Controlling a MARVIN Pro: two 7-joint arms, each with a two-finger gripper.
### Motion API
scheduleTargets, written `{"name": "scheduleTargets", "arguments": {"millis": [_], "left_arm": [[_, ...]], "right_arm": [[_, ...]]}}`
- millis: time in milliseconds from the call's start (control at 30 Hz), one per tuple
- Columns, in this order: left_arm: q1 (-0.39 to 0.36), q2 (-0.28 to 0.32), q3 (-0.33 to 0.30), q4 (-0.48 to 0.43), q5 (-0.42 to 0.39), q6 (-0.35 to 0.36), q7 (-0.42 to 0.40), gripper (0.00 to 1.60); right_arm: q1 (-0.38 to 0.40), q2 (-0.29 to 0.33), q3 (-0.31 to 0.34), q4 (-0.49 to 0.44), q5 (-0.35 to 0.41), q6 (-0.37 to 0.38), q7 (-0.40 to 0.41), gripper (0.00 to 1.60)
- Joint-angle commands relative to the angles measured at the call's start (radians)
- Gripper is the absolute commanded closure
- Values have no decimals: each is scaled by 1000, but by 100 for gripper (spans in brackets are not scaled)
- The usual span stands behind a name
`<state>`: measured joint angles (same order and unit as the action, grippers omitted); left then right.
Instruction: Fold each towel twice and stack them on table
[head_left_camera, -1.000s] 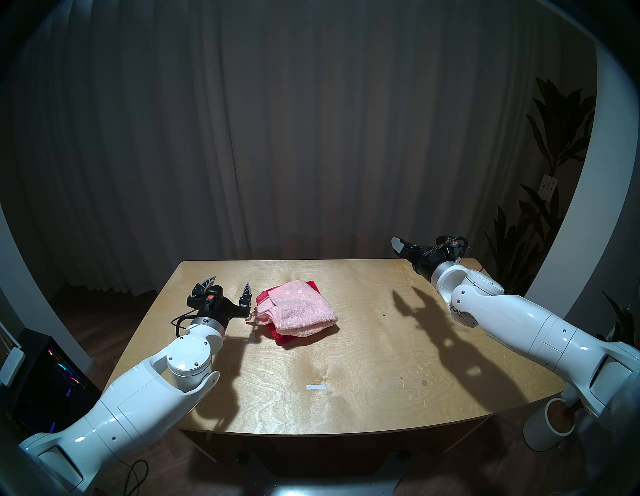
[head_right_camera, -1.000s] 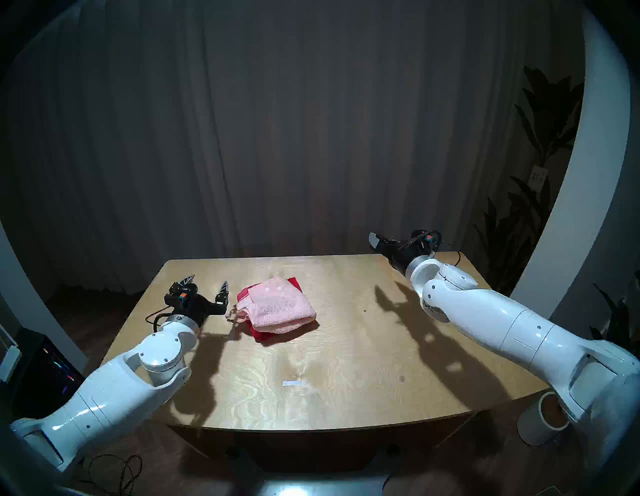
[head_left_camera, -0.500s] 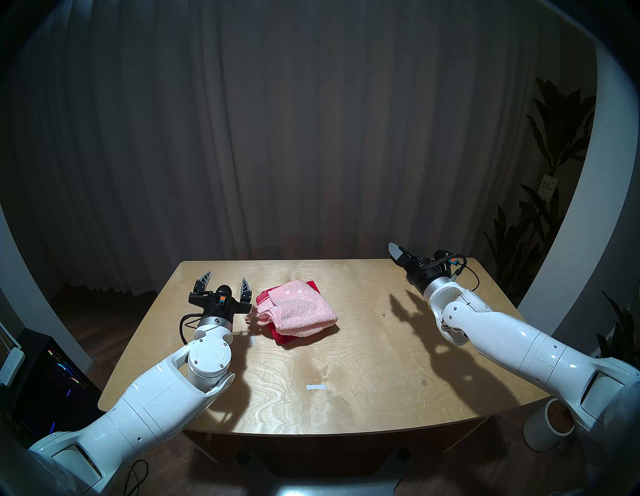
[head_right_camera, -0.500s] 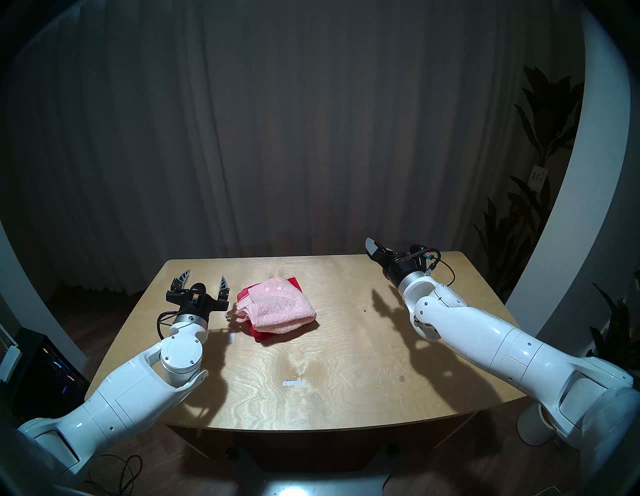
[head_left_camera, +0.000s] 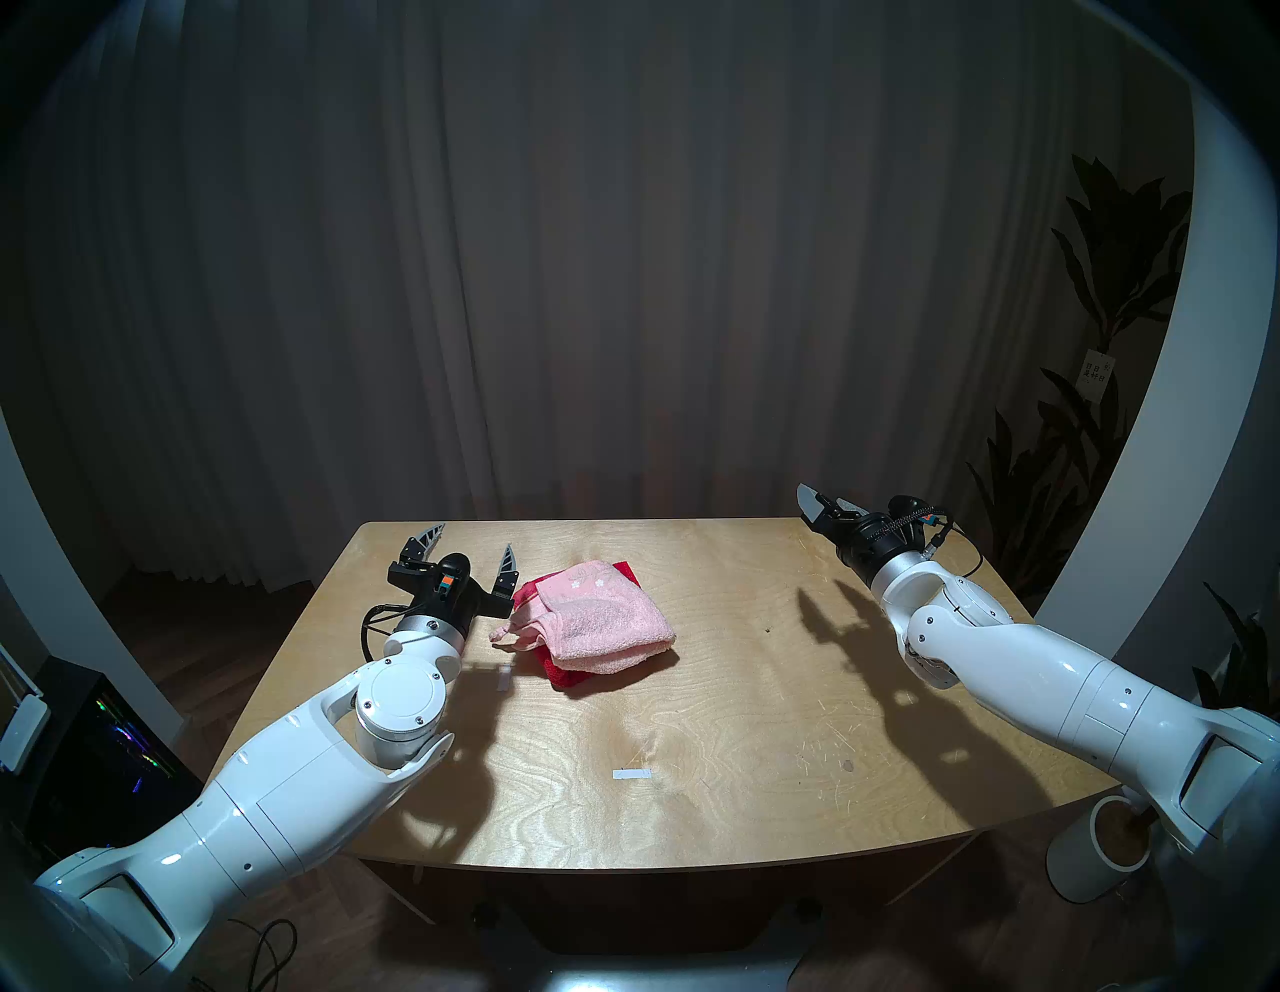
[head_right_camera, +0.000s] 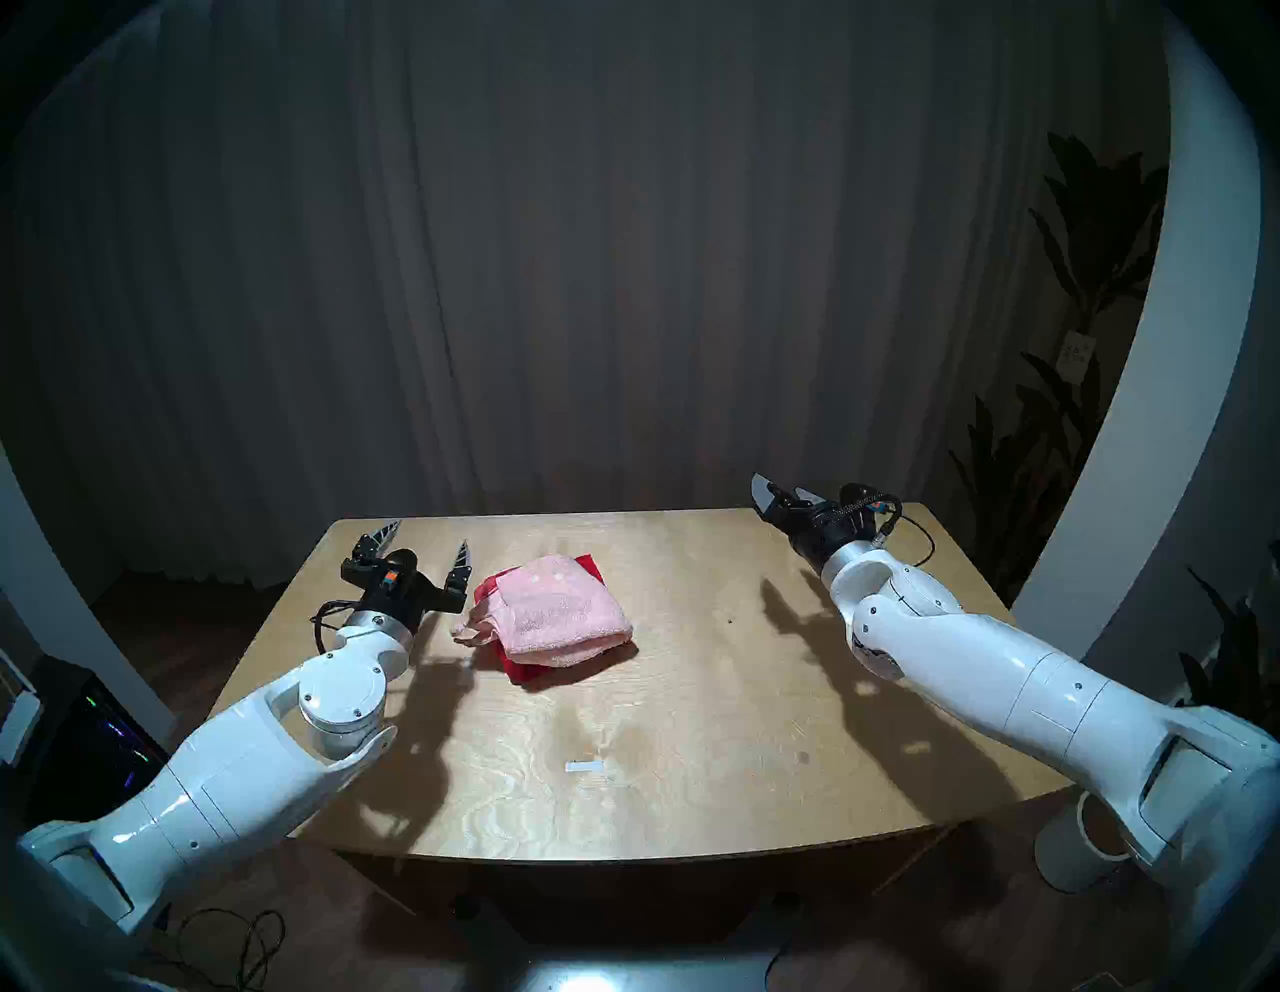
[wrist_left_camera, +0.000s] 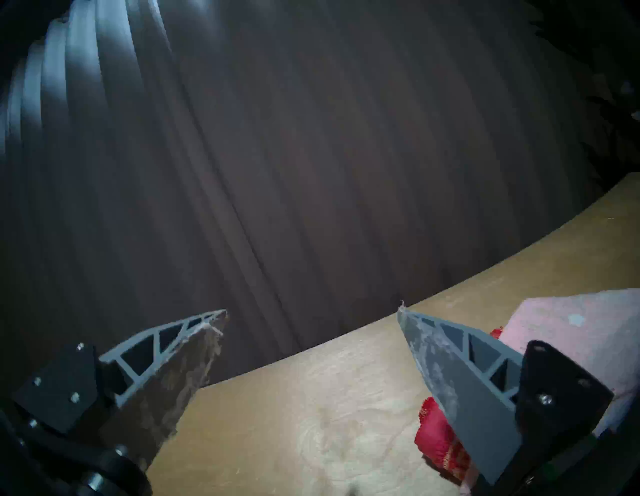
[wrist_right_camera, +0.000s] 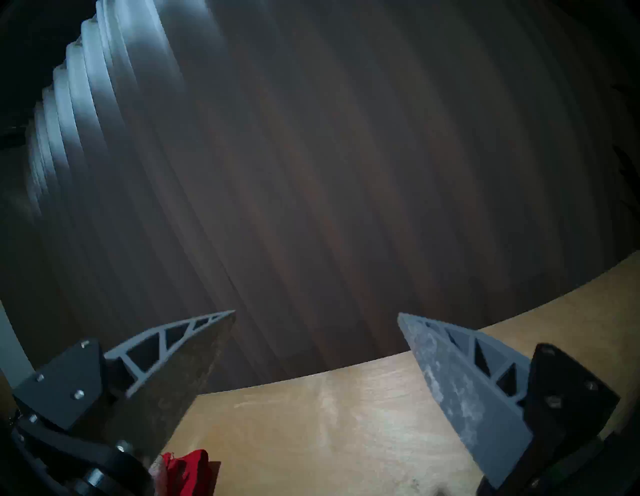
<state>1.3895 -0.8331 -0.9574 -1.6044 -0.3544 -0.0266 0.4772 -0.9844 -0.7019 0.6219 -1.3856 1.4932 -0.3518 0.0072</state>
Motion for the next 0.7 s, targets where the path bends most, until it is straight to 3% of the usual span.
{"name": "scheduleTargets", "arguments": {"millis": [0, 33, 667], "left_arm": [[-31, -4, -28, -10, -51, 25, -25, 0], [-31, -3, -28, -10, -54, 27, -27, 0], [-34, -1, -29, -12, -67, 37, -34, 0]], "right_arm": [[16, -22, 29, -31, 77, 48, -81, 0], [6, -29, 35, -30, 76, 21, -85, 0], [13, -26, 30, -40, 91, 23, -116, 0]]}}
